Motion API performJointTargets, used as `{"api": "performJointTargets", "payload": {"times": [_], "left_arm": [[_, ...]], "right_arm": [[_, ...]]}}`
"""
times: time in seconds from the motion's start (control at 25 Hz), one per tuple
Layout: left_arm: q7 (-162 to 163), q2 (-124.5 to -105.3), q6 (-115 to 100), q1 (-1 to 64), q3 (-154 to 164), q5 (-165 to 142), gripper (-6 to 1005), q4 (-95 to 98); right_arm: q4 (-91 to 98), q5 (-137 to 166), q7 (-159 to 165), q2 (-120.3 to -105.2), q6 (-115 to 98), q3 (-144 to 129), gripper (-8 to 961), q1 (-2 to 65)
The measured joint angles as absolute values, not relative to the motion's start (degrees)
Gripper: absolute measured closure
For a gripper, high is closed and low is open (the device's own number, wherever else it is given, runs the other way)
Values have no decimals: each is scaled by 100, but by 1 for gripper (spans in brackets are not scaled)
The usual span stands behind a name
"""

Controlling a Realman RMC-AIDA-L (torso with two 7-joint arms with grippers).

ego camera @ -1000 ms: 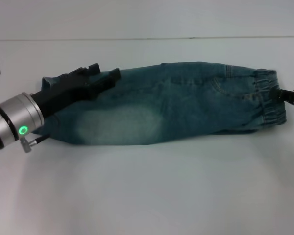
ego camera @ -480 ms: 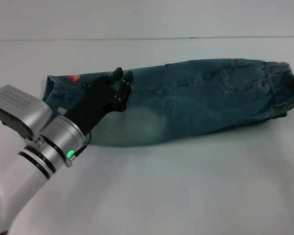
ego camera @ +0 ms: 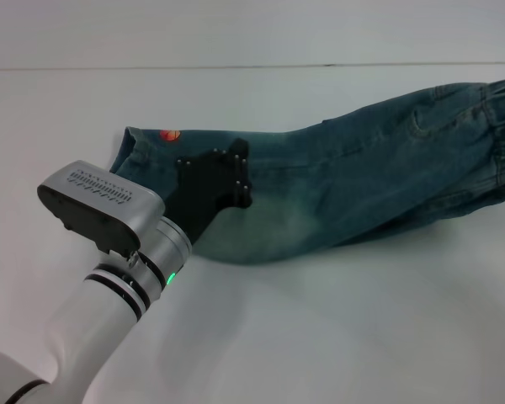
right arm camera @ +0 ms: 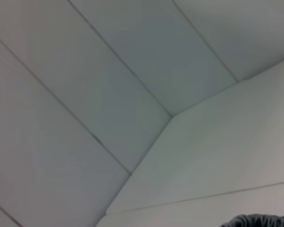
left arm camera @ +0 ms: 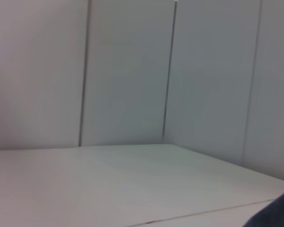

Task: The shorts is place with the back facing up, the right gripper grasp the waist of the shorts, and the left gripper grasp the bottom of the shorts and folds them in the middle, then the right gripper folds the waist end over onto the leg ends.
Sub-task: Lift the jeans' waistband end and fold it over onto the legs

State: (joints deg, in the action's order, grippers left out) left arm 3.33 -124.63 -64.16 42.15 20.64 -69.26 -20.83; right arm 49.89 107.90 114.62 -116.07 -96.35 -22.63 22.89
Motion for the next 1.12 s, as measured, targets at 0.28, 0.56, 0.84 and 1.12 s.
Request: {"api": "performJointTargets", "payload": {"times": [0.28,0.56,0.84,1.12], "left_arm": [[323,-12462,-6112,4221,1626,-7558,998,-2203],[300,-12463,-5870,4173,1229,-8122,998,-2311],[293,-12463,-5904,3962,1187,-8140,999,-2258],[305,-12463,-5911,3841,1174,-8142,999,-2278]], "right_arm": [[5202,10780,11740,-11589,-10149,-2391,904,2662],[5490,10836,12093,-11548,-9921,-3276,901,3643],[4975,11100,12086,-11710,-8695,-4482,898,4748],[4217,11224,11743,-11890,-7356,-5976,895,5706]]}}
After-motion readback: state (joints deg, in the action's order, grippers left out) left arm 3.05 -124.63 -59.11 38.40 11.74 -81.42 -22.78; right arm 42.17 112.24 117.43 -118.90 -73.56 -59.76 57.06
